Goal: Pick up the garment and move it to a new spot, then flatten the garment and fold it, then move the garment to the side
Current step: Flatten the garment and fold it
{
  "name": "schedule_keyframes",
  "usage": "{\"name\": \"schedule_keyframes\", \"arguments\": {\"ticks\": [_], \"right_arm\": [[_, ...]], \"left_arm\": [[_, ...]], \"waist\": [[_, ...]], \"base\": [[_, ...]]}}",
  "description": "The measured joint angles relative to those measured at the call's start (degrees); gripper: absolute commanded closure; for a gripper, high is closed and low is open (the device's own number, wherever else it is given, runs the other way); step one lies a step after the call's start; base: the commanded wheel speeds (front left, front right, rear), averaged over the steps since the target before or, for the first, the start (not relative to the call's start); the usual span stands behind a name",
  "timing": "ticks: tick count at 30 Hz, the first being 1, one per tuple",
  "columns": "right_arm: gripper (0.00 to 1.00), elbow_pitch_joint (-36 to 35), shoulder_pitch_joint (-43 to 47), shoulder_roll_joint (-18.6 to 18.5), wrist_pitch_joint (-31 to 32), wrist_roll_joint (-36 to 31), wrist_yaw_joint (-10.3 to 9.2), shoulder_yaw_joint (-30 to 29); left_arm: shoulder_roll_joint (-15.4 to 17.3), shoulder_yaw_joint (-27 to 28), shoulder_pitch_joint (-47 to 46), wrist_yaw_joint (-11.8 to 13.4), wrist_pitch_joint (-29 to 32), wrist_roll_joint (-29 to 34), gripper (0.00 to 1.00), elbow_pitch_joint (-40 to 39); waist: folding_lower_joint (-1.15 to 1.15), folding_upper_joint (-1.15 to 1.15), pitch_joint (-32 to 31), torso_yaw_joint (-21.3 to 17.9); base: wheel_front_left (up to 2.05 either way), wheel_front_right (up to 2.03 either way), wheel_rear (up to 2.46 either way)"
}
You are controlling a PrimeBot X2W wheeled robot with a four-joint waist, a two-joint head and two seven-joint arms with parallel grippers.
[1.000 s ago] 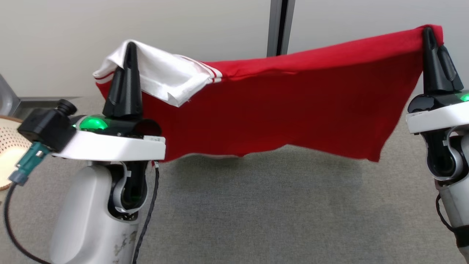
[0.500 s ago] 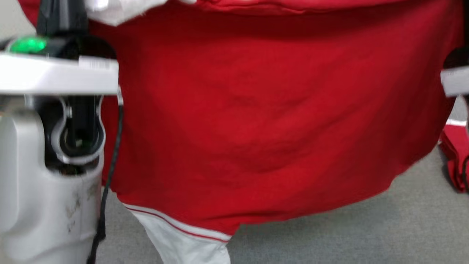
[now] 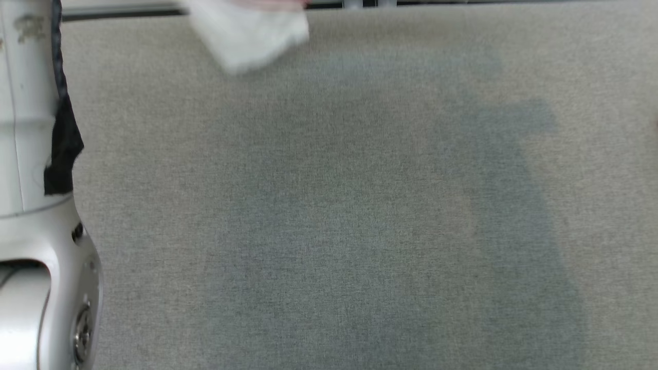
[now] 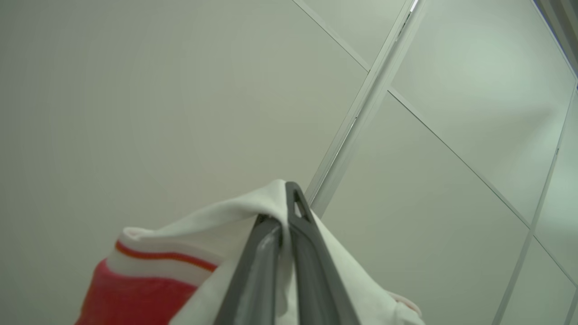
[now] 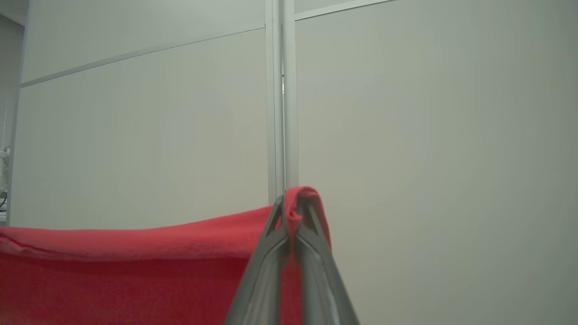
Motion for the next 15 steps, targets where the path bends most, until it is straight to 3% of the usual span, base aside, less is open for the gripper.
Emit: {"name": "schedule_keyframes", "arguments": {"ticks": [4,9,13,15], "right_arm": [[1.00,7.0,-4.5,-0.1,-5.5,-1.5,0.01,2.3],[1.00,12.4,-3.8,0.4,-8.0,1.1,0.01,4.1],[1.00,15.7,1.8,1.7,-8.9,10.4,0.00,5.8],[1.00,16.8,5.7,0.6,-9.0,12.0,0.00,9.4]], "left_arm": [[0.2,-0.9,-3.7,-2.3,-3.9,1.7,1.00,6.3],[0.1,-3.1,-3.8,-5.3,-7.2,3.4,1.00,11.6],[-0.8,-6.7,0.7,-7.8,-9.5,4.8,1.00,17.5],[-1.3,-7.8,4.1,-8.3,-10.5,5.0,1.00,20.7]], "waist": [[0.00,0.00,2.6,0.3],[0.00,0.00,4.5,1.0],[0.00,0.00,6.0,2.0],[0.00,0.00,6.4,2.5]], "base": [[0.00,0.00,0.00],[0.00,0.00,0.00],[0.00,0.00,0.00],[0.00,0.00,0.00]]}}
